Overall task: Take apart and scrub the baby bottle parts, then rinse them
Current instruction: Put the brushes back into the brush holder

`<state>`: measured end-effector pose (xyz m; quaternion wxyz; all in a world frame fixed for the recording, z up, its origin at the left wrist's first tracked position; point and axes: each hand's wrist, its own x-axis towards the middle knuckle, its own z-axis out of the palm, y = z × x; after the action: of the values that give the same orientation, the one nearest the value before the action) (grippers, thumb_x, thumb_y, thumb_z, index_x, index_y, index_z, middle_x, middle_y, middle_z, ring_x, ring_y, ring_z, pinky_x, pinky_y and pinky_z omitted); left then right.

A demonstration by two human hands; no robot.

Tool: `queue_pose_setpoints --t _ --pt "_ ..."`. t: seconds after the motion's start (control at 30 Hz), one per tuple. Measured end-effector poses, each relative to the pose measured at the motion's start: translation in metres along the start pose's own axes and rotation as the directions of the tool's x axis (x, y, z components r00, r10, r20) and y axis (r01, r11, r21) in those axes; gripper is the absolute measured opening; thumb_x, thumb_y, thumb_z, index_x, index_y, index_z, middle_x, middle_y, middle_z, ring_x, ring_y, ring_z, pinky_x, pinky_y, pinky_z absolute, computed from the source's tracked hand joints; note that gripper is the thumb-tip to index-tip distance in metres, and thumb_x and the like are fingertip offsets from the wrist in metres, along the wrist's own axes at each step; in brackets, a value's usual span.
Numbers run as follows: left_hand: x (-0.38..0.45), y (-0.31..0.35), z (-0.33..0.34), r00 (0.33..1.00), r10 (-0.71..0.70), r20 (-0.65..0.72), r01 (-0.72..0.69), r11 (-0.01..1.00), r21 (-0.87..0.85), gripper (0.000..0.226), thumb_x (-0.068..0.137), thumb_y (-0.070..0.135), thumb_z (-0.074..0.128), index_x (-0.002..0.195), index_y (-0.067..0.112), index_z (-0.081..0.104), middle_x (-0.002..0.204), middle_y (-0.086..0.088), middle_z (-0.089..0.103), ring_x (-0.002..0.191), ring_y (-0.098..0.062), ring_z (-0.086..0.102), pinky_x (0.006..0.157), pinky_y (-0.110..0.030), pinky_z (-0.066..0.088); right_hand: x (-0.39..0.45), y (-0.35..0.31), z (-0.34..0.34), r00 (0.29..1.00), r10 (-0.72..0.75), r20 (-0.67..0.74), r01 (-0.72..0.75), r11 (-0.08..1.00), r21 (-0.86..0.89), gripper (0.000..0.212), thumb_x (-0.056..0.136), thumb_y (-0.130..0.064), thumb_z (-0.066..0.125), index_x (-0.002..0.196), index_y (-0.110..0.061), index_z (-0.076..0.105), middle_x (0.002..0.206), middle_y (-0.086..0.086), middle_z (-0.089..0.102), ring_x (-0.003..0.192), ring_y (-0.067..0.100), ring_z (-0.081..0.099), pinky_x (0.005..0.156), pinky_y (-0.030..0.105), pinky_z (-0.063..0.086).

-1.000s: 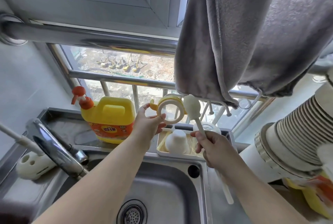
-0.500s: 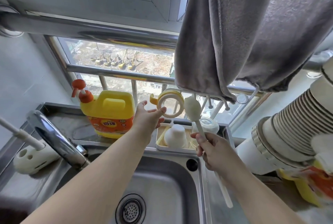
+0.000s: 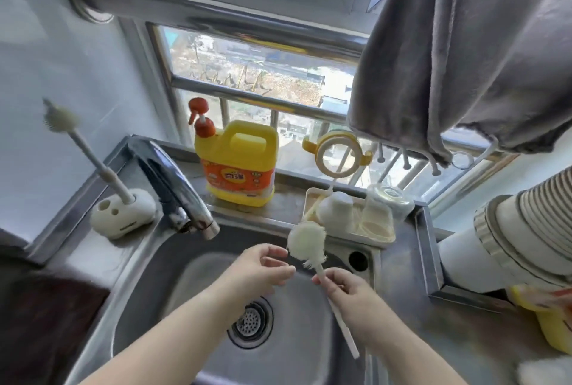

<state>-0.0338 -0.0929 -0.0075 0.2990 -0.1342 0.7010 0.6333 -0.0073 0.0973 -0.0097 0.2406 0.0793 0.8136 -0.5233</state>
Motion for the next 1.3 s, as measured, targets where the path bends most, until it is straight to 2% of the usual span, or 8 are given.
queue_pose_setpoints --t 0.1,0.23,0.37,0.47,0.57,0.67,0.83,1.3 --pt "-0.024 -0.016 -0.029 0.997 0.07 0.02 -0.069 0.997 -0.033 0.068 0.047 0.046 0.083 0.109 0.027 0.062 0.1 0.003 0.071 0.088 -0.012 0.067 0.079 -0.032 0.051 -0.001 -0.007 0.027 0.996 -0.021 0.09 0.023 0.999 -0.023 0.015 0.093 -0.028 0.055 0.086 -0.026 0.069 0.071 -0.015 0.061 0.067 0.0 0.048 0.062 0.013 0.035" --pt "-0.057 -0.027 -0.073 0.98 0.197 -0.012 -0.195 0.957 -0.213 0.054 0.055 0.033 0.083 0.106 0.025 0.067 0.096 0.0 0.072 0.086 -0.011 0.067 0.075 -0.026 0.052 0.002 -0.029 0.079 0.983 -0.068 0.169 0.071 0.997 -0.008 0.01 0.089 -0.027 0.063 0.093 -0.023 0.071 0.085 -0.009 0.07 0.08 0.001 0.06 0.074 0.012 0.042" --pt "-0.091 -0.032 -0.119 0.942 0.258 -0.214 -0.313 0.908 -0.28 0.044 0.058 0.029 0.082 0.098 0.013 0.072 0.088 -0.01 0.071 0.083 -0.019 0.063 0.077 -0.029 0.049 0.004 -0.065 0.14 0.963 -0.157 0.219 0.169 0.985 -0.037 0.009 0.087 -0.03 0.065 0.082 -0.035 0.07 0.072 -0.018 0.064 0.063 -0.007 0.055 0.063 0.01 0.04" --pt "-0.113 -0.03 -0.156 0.902 0.247 -0.355 -0.357 0.888 -0.29 0.027 0.071 0.009 0.078 0.097 0.007 0.07 0.084 -0.01 0.071 0.077 -0.016 0.067 0.072 -0.022 0.054 0.007 -0.089 0.178 0.96 -0.201 0.194 0.211 0.977 -0.03 0.011 0.089 -0.03 0.062 0.097 -0.035 0.068 0.092 -0.012 0.065 0.077 -0.005 0.057 0.071 0.009 0.041" --pt "-0.126 -0.014 -0.202 0.809 0.229 -0.541 -0.43 0.858 -0.28 0.018 0.081 -0.002 0.066 0.091 0.012 0.066 0.081 -0.004 0.069 0.067 -0.008 0.068 0.062 -0.019 0.056 0.007 -0.109 0.199 0.96 -0.232 0.157 0.241 0.97 -0.04 0.021 0.091 -0.027 0.059 0.11 -0.034 0.061 0.102 -0.011 0.065 0.088 -0.003 0.058 0.074 0.008 0.041" --pt "-0.129 0.005 -0.251 0.727 0.261 -0.635 -0.509 0.826 -0.243 0.018 0.083 -0.001 0.064 0.094 0.014 0.063 0.089 -0.004 0.065 0.069 -0.009 0.067 0.057 -0.019 0.055 0.004 -0.118 0.206 0.961 -0.232 0.147 0.241 0.969 -0.045 0.016 0.092 -0.023 0.057 0.103 -0.033 0.063 0.087 -0.015 0.065 0.077 -0.009 0.056 0.069 0.005 0.041" --pt "-0.113 0.031 -0.292 0.662 0.357 -0.659 -0.554 0.826 -0.109 0.022 0.086 0.0 0.064 0.09 0.021 0.063 0.097 -0.002 0.062 0.091 -0.019 0.063 0.081 -0.032 0.057 0.0 -0.118 0.215 0.976 -0.18 0.121 0.184 0.983 -0.02 0.016 0.092 -0.025 0.056 0.096 -0.038 0.065 0.087 -0.005 0.069 0.075 0.004 0.061 0.067 0.017 0.044" --pt "-0.099 0.052 -0.317 0.645 0.351 -0.679 -0.581 0.802 -0.138 0.017 0.087 0.005 0.063 0.097 0.019 0.06 0.096 -0.002 0.06 0.091 -0.018 0.06 0.075 -0.027 0.053 0.018 -0.187 0.245 0.964 -0.217 0.151 0.187 0.964 0.19 0.017 0.096 -0.022 0.051 0.104 -0.028 0.065 0.084 -0.005 0.07 0.071 0.005 0.059 0.07 0.023 0.046"
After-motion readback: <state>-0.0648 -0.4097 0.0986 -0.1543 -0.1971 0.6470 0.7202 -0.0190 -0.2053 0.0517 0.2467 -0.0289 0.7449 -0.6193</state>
